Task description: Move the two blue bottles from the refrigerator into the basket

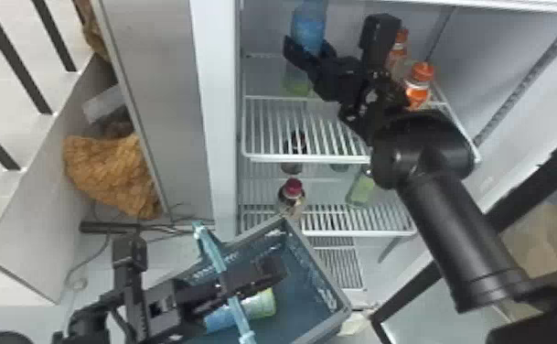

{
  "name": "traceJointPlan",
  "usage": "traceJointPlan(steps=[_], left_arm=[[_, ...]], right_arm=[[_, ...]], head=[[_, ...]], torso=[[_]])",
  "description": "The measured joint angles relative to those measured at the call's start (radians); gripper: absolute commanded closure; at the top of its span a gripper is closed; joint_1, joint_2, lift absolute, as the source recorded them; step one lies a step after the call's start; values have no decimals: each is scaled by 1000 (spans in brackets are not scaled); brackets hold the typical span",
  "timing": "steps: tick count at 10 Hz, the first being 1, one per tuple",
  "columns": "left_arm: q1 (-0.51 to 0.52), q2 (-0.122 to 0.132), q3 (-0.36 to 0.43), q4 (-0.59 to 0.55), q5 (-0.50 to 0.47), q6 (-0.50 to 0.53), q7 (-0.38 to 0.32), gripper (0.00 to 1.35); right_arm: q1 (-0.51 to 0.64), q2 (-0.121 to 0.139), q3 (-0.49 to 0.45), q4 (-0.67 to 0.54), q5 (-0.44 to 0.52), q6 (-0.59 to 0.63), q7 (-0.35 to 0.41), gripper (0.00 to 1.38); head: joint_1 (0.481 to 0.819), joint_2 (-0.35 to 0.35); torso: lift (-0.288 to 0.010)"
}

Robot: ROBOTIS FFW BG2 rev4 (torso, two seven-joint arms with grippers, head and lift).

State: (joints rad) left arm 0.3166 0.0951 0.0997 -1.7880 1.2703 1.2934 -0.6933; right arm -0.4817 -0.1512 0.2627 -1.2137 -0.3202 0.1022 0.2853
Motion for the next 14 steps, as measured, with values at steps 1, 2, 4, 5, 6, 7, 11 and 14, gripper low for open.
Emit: traceJointPlan(steps=[1, 2, 4, 5, 6, 7, 11, 14], left_arm=[[1, 0, 0, 0, 0, 0, 0, 1202], [2, 0, 0, 0, 0, 0, -1, 1202], [2, 0, -1, 0, 0, 0, -1, 1202], [2, 0, -1, 0, 0, 0, -1, 1202], [2, 0, -1, 0, 0, 0, -1, 1202], [2, 0, -2, 0, 1, -1, -1, 1202], [5, 0, -3, 0, 2, -4, -2, 1202], [5, -1, -5, 0, 3, -6, -2, 1202]], right_arm=[[18, -1, -6, -20, -2, -7, 0, 1282], [44, -3, -16, -54, -3, -12, 0, 1282], [110, -7, -40, -154, -3, -17, 3, 1282], [137, -10, -47, -199, -5, -17, 11, 1282], [162, -12, -53, -235, -8, -15, 21, 1282], [190, -15, -57, -276, -12, 4, 29, 1282], [317, -25, -80, -457, -28, 75, 60, 1282], [409, -34, -104, -573, -49, 113, 82, 1282]], head=[[695, -109], [695, -111], [695, -116], [695, -116], [695, -116], [695, -114], [695, -105], [695, -108]], torso=[[-10], [-10], [-10], [-10], [-10], [-10], [-10], [-10]])
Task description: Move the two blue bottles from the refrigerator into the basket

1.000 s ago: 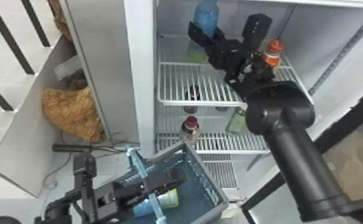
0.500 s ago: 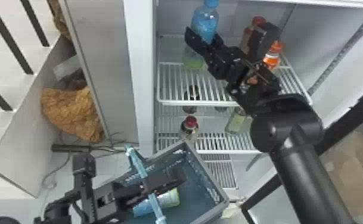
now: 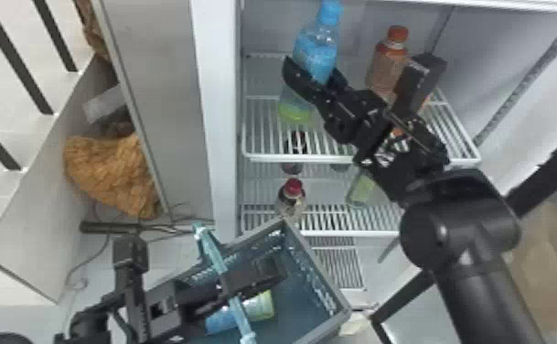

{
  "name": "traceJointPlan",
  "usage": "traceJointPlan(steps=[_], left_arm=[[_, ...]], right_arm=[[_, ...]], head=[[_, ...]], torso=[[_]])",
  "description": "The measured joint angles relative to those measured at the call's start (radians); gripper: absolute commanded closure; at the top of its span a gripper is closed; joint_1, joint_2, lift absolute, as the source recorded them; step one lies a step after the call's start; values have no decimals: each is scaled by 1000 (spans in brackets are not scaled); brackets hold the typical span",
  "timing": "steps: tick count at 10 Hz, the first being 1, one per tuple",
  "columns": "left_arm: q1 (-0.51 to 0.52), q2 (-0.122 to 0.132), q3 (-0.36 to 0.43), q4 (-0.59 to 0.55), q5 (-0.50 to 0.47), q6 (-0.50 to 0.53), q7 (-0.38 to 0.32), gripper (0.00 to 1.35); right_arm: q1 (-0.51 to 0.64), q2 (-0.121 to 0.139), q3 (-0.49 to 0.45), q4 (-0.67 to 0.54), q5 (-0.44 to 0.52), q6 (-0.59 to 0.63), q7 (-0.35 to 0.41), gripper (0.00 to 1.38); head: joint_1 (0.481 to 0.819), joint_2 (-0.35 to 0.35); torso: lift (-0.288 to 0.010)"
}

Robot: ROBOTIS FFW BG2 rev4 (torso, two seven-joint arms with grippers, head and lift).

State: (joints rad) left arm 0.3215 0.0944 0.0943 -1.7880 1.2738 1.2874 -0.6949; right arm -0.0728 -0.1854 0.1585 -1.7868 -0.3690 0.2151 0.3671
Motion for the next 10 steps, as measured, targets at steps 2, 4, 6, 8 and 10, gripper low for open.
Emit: traceJointPlan(steps=[2, 4, 6, 8, 10], left_arm=[[0, 0, -1, 0, 1, -2, 0, 1202], [0, 0, -1, 0, 1, -4, 0, 1202], [2, 1, -1, 0, 2, -4, 0, 1202], [0, 1, 1, 0, 3, -4, 0, 1202], [0, 1, 1, 0, 1, -4, 0, 1202]], right_arm=[[66, -6, -20, -86, -13, 27, 19, 1282], [139, -18, -37, -181, -32, 67, 40, 1282], [220, -33, -53, -278, -51, 115, 59, 1282], [303, -44, -77, -368, -69, 166, 80, 1282], [376, -46, -113, -441, -78, 210, 105, 1282]], head=[[695, -112], [695, -111], [695, -109], [695, -110], [695, -118]], torso=[[-10], [-10], [-10], [-10], [-10]])
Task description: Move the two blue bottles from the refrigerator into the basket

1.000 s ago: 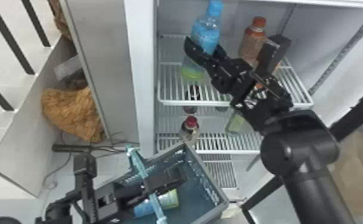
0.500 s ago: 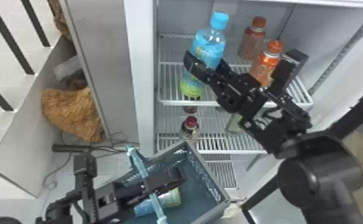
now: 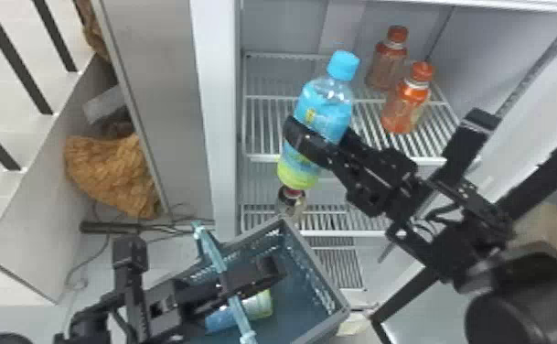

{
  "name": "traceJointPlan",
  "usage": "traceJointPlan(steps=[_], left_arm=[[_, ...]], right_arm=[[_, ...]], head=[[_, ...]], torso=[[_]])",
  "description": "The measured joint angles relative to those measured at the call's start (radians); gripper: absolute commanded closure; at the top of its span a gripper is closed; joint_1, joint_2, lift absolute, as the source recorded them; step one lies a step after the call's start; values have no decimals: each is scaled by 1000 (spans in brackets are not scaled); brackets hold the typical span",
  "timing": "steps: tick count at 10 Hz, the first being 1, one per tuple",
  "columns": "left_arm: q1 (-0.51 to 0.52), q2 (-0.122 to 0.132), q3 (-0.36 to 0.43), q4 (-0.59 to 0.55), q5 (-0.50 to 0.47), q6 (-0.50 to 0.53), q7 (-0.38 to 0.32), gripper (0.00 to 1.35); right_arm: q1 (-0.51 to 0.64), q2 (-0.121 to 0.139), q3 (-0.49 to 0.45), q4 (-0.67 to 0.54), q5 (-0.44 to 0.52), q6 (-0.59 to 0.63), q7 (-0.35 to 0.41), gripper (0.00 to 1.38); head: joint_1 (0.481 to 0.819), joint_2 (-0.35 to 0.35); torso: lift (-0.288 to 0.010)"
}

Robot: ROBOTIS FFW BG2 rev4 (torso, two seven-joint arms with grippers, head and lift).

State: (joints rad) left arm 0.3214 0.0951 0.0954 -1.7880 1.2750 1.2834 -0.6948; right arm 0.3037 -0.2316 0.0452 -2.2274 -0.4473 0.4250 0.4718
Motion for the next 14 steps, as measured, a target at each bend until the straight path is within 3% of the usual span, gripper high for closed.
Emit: traceJointPlan(steps=[7, 10, 14], left_arm=[[-6, 0, 6, 17, -3, -17, 1, 1202], [-15, 3, -4, 17, 3, -28, 0, 1202], [-19, 3, -8, 17, 7, -32, 0, 1202]], right_arm=[[190, 14, -70, -113, -8, 114, 53, 1282], [220, 26, -70, -86, -19, 162, 70, 1282], [209, 31, -55, -4, -103, 245, 92, 1280]], head=[[695, -135], [695, -136], [695, -110]], torso=[[-10], [-10], [-10]])
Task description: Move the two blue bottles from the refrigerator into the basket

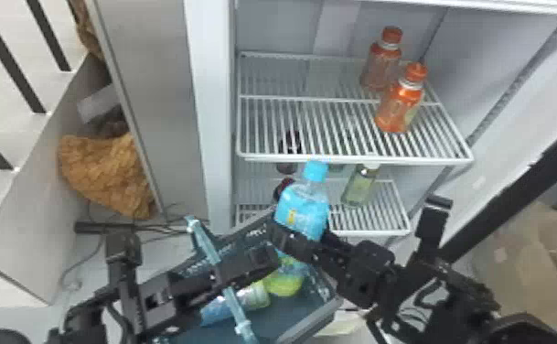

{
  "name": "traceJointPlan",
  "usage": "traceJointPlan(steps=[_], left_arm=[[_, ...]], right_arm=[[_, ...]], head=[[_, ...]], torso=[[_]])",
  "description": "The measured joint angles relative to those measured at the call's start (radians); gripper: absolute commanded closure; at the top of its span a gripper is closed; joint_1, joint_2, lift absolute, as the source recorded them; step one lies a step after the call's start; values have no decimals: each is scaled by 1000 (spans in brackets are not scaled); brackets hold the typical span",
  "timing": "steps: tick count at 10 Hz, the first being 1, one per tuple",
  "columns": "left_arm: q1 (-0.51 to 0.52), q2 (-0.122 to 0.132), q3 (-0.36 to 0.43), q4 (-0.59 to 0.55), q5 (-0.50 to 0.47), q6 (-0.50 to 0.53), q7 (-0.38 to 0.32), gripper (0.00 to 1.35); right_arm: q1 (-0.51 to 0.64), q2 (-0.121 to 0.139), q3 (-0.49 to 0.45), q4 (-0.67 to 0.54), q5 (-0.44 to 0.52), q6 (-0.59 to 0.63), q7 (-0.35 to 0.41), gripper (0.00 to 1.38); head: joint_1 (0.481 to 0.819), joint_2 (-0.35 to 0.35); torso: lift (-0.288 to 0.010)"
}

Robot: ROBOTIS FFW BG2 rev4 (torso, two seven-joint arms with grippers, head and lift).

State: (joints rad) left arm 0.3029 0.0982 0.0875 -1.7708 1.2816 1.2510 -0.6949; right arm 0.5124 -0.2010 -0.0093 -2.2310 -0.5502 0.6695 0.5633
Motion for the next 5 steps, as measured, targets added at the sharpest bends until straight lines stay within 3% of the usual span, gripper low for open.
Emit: traceJointPlan(steps=[1, 2, 4, 5], left_arm=[[-2, 0, -2, 0, 3, -2, 0, 1202], [-3, 0, -3, 0, 5, -4, 0, 1202], [-4, 0, -4, 0, 6, -4, 0, 1202], [-4, 0, -4, 0, 7, -4, 0, 1202]], right_arm=[[-5, -2, 8, 19, -10, 22, 3, 1220], [-9, -3, 20, 35, -26, 44, 5, 992], [-15, -8, 37, 51, -61, 116, 11, 303], [-18, -11, 39, 51, -62, 126, 14, 78]], head=[[695, -105], [695, -93], [695, -69], [695, -64]], torso=[[-10], [-10], [-10], [-10]])
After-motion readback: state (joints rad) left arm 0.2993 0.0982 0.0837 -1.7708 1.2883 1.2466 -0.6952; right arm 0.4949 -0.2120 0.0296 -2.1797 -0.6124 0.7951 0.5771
